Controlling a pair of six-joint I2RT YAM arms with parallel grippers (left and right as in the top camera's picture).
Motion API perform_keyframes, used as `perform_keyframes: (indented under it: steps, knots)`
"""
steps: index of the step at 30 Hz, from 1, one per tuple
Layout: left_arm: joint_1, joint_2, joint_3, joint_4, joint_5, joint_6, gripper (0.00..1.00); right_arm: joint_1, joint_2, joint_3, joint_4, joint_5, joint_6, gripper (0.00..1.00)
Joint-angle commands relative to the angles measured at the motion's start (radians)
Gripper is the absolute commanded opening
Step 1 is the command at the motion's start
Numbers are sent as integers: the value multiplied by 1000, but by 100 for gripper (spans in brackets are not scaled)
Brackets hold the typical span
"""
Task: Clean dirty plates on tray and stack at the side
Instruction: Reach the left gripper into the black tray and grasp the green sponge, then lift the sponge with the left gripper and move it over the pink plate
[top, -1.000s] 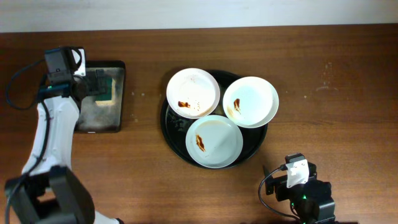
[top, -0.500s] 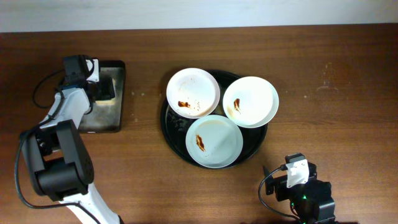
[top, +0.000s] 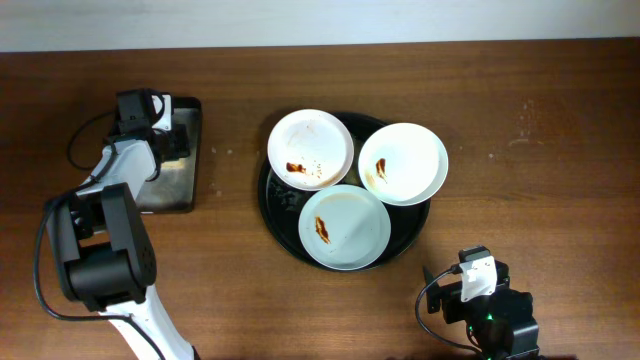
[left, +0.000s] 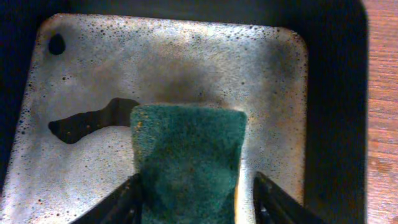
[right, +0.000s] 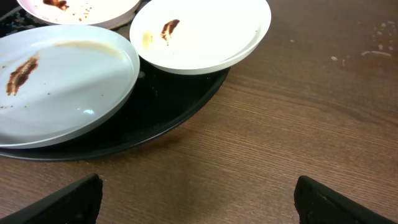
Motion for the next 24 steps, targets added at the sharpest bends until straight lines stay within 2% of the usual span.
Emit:
perform_keyframes:
  steps: [1,9,15,20,24]
  knots:
    - [2,31,16,0,-18,-11,48,-3,-6,-6,-5,20,1,99]
    - [2,55,16,-1,-47,-11,34,-3,-6,-6,-5,20,1,99]
    - [2,88,15,-4,-44,-11,30,-3,-6,-6,-5,20,1,99]
    - [2,103,16,-24,-43,-18,20,-3,-6,-6,-5,20,1,99]
    - [1,99,24,-40,-43,-18,1,-3,-6,-6,-5,20,1,99]
